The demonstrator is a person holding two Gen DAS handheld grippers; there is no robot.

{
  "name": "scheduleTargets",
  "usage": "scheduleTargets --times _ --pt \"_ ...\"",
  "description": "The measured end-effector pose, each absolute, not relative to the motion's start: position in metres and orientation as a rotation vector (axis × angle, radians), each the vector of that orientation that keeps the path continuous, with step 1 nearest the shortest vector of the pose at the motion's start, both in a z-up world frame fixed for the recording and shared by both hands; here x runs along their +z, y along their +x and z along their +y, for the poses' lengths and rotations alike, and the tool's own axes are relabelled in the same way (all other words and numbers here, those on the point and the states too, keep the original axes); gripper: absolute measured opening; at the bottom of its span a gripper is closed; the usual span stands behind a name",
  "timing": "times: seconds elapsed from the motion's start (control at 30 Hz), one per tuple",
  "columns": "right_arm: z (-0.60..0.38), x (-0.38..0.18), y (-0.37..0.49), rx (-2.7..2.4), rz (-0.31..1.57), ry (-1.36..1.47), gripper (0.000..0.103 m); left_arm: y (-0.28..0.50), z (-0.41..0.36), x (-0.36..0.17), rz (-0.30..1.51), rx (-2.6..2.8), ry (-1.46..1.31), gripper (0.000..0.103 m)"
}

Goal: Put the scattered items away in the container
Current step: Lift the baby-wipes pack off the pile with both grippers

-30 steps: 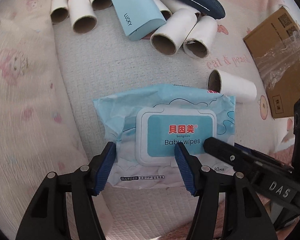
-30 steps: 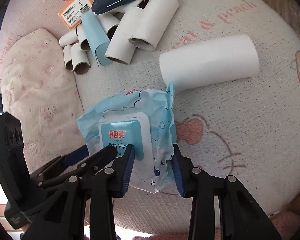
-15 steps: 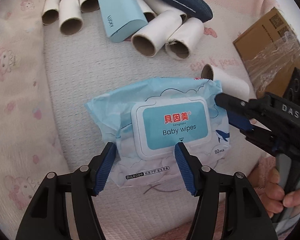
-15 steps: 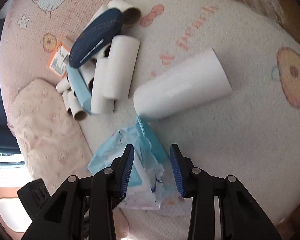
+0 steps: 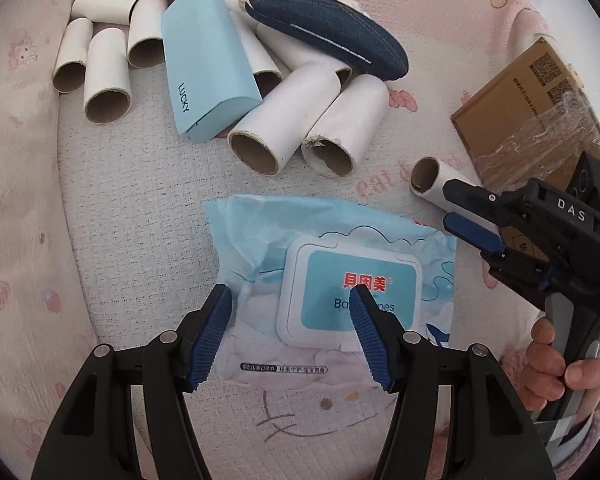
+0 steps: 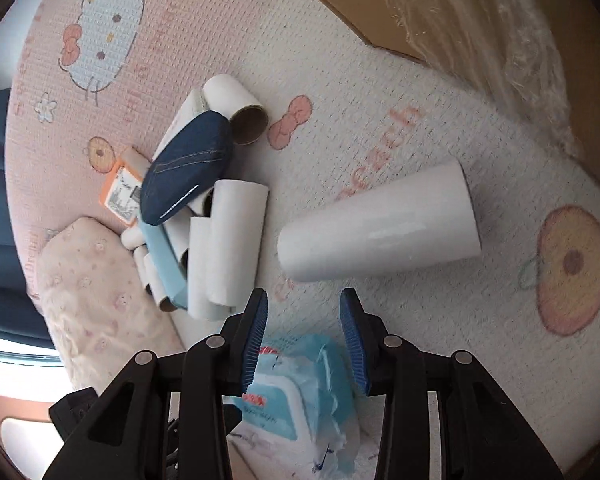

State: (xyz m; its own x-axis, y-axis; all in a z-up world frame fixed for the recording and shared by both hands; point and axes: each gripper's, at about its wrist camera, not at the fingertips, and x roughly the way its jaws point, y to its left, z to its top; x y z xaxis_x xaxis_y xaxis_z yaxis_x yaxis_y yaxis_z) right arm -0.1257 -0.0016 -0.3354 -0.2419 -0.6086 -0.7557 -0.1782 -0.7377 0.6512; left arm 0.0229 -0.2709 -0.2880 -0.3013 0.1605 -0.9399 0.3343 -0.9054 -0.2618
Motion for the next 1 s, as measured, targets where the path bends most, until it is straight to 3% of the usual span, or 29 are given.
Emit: scheduleTargets --times 0.4,0.47,0.6,0.83,1.0 --pt "-0.013 -0.344 -0.074 -2.021 -0.879 1.853 0.035 0.023 -0.265 -0.300 0.424 -2.432 1.820 0.066" --pt "-0.014 -0.351 -0.070 -2.003 -0.877 1.879 0.036 0.022 -0.266 -0.305 0.480 -2.450 1.783 0.066" --pt "-0.012 -0.357 -0.065 -2.039 -0.901 1.873 0.048 0.022 -0.271 -0.311 0.567 -2.503 1.678 0.066" --pt "-0.027 -0.357 -0.057 -2.037 -0.809 1.863 0.051 0.035 -0.281 -0.315 0.690 -2.499 1.675 0.066" --pt "-0.043 -0.358 -0.053 -2.030 -0.726 1.867 0.052 0.039 -0.299 -0.331 0.990 -2.383 1.718 0.070"
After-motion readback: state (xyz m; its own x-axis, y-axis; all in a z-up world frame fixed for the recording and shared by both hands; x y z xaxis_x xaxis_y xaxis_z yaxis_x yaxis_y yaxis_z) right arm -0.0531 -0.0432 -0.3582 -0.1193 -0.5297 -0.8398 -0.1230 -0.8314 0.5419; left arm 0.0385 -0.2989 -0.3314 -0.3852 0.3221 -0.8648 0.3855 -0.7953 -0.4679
